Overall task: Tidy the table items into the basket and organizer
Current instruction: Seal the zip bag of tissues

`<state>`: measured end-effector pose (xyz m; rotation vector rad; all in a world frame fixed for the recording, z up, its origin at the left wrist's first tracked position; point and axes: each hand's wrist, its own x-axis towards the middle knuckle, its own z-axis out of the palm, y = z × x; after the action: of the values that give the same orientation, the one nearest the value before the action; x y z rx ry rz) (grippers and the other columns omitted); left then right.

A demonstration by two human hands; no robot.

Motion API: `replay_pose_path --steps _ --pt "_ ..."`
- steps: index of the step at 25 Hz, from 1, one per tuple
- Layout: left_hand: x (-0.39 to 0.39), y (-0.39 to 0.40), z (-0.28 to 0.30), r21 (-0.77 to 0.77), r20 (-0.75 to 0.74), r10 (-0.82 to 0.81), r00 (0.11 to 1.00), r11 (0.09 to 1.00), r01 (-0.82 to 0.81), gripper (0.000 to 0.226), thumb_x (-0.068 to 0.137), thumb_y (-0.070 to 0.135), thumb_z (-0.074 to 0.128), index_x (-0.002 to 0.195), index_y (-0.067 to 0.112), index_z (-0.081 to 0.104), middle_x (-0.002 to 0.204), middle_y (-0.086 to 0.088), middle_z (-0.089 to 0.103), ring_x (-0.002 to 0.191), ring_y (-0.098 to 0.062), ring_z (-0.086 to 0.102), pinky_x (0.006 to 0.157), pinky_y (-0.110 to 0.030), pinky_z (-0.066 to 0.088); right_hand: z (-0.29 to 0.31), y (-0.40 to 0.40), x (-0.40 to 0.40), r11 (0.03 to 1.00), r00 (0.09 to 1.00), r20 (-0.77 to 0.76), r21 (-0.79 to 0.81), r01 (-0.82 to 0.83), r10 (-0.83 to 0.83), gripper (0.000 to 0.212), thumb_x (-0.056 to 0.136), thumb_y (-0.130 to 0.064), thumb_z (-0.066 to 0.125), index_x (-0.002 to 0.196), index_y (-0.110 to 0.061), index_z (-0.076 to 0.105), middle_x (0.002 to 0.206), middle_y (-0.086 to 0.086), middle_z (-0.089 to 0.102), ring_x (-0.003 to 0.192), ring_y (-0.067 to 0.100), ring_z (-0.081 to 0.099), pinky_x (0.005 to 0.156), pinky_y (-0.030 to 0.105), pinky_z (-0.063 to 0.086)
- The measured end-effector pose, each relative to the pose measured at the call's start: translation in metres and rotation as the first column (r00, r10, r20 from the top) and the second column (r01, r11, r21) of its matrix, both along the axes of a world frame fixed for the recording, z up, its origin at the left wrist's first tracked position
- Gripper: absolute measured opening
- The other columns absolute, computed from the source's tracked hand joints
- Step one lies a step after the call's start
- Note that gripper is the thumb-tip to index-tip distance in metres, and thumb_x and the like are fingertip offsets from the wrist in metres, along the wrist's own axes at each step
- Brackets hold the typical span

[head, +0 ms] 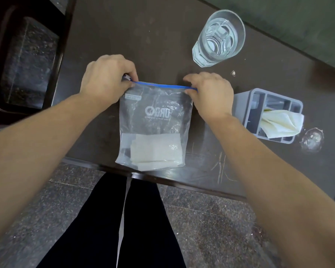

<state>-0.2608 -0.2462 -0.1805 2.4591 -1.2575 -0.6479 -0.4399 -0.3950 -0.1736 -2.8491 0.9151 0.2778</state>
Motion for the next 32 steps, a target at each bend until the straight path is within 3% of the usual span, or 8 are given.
replay_pose_path --steps 3,5,12,16,20,24,27,32 --pt "-0.003 0.01 -0.006 -0.045 0.195 -0.127 0.972 0.989 0.139 0.02 0.078 -0.001 0.062 0.091 0.01 0.072 0.099 -0.013 0.064 0.091 -0.041 0.051 0.071 -0.044 0.038 0.0 0.009 -0.002 0.933 0.956 -0.103 -0.214 -0.29 0.273 0.016 0.058 -0.007 0.062 0.066 -0.02 0.065 0.058 -0.002 0.057 0.053 0.02 0.056 0.044 0.021 0.026" --pt "-0.007 0.023 -0.012 -0.021 0.25 -0.186 0.95 0.98 0.197 0.029 0.078 -0.001 0.061 0.101 0.012 0.072 0.098 -0.013 0.065 0.087 -0.041 0.054 0.072 -0.046 0.039 -0.003 0.008 -0.01 0.916 0.927 -0.146 -0.163 -0.367 0.345 0.017 0.057 -0.007 0.064 0.067 -0.021 0.067 0.06 -0.004 0.058 0.052 0.018 0.055 0.041 0.018 0.027" --pt "-0.018 0.023 -0.008 0.07 0.223 -0.052 0.973 0.997 0.038 0.022 0.085 0.019 0.06 0.106 0.019 0.067 0.094 -0.008 0.067 0.091 -0.034 0.057 0.086 -0.046 0.036 0.0 0.011 -0.006 0.993 0.994 -0.111 0.119 0.0 0.014 0.02 0.089 -0.024 0.059 0.107 -0.018 0.064 0.108 0.002 0.06 0.099 0.025 0.055 0.071 0.035 0.049" --pt "-0.007 0.015 -0.001 0.153 0.076 -0.129 0.989 0.981 0.116 0.029 0.079 0.028 0.07 0.107 0.024 0.066 0.113 -0.003 0.058 0.109 -0.031 0.048 0.093 -0.046 0.032 -0.001 0.009 0.003 0.992 0.989 -0.148 0.126 0.029 -0.01 0.02 0.086 -0.019 0.062 0.105 -0.02 0.062 0.105 0.002 0.06 0.1 0.024 0.053 0.071 0.034 0.045" --pt "-0.009 0.016 0.001 0.097 0.189 -0.239 0.953 0.97 0.224 0.004 0.079 0.016 0.068 0.079 0.016 0.064 0.093 -0.007 0.063 0.092 -0.034 0.053 0.08 -0.045 0.036 0.002 0.017 -0.003 0.965 0.966 -0.08 -0.075 -0.253 0.247 0.016 0.061 0.001 0.061 0.07 -0.013 0.06 0.068 0.005 0.059 0.062 0.026 0.057 0.049 0.025 0.03" --pt "-0.027 0.035 -0.003 0.132 0.312 -0.347 0.885 0.938 0.321 0.022 0.066 -0.007 0.065 0.079 0.012 0.065 0.077 -0.01 0.063 0.074 -0.035 0.057 0.071 -0.045 0.038 -0.003 0.038 -0.032 0.858 0.865 -0.146 -0.128 -0.497 0.48 0.014 0.064 -0.005 0.052 0.065 -0.015 0.063 0.06 0.001 0.056 0.051 0.02 0.054 0.042 0.024 0.035" --pt "-0.044 0.058 -0.005 0.159 0.285 -0.387 0.877 0.921 0.355 0.026 0.069 -0.004 0.059 0.089 0.008 0.07 0.083 -0.012 0.07 0.068 -0.035 0.063 0.065 -0.041 0.044 0.002 0.042 -0.033 0.933 0.912 -0.206 0.007 -0.361 0.354 0.019 0.053 -0.004 0.077 0.066 -0.012 0.066 0.062 0.004 0.06 0.049 0.023 0.057 0.04 0.022 0.033" --pt "-0.045 0.046 0.004 0.202 0.152 -0.128 0.98 0.975 0.096 0.025 0.084 0.011 0.061 0.109 0.012 0.06 0.097 -0.015 0.063 0.079 -0.039 0.059 0.06 -0.043 0.047 0.002 0.03 -0.015 0.984 0.979 -0.203 0.174 0.037 -0.001 0.021 0.086 -0.02 0.062 0.106 -0.014 0.059 0.104 0.009 0.058 0.095 0.03 0.057 0.069 0.036 0.046"
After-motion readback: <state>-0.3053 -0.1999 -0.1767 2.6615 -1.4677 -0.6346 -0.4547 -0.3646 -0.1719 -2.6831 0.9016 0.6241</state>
